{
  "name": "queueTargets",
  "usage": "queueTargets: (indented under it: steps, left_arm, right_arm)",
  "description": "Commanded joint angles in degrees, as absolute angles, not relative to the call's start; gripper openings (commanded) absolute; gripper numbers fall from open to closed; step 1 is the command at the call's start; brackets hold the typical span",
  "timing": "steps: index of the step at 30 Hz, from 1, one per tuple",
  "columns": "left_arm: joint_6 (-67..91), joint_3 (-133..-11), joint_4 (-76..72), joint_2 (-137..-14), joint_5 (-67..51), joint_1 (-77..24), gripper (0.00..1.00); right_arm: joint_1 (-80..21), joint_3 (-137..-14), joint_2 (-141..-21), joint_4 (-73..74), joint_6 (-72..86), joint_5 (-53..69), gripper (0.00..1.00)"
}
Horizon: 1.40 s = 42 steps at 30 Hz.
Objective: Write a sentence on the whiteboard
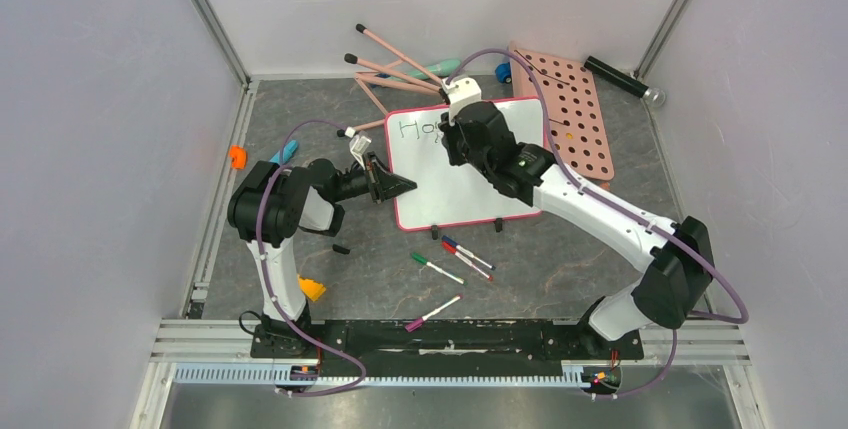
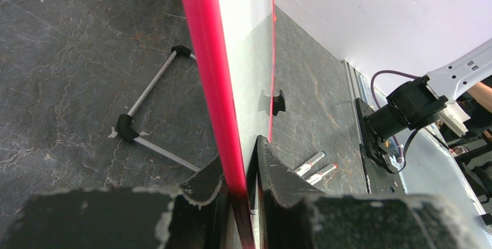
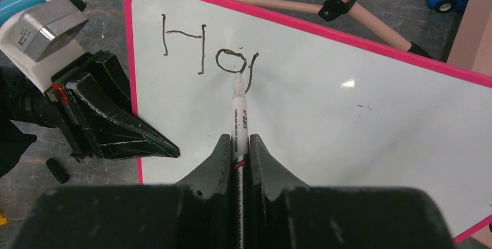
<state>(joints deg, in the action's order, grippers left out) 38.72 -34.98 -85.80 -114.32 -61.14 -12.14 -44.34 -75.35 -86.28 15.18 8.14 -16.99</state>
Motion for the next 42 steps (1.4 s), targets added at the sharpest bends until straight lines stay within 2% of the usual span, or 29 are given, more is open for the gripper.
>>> queueTargets:
  steps: [1,23,42]
  left_arm:
    - [32.39,-36.05,-89.21,-114.64,-61.85,-12.74,0.03]
    - [32.49,-35.92,-89.21,-114.15,-61.96,-12.74,0.03]
    - [32.49,-35.86,-89.21,-113.83,-61.96,-12.74,0.03]
  right_arm:
    - [-44.03,-79.48,-86.71,14.19,6.95,-18.96,0.00]
    - [-43.42,-80.33,-89.82,14.15,6.62,-21.52,0.00]
    - [-42.93,-76.36,-86.44,15.31,7.67,-23.48,0.00]
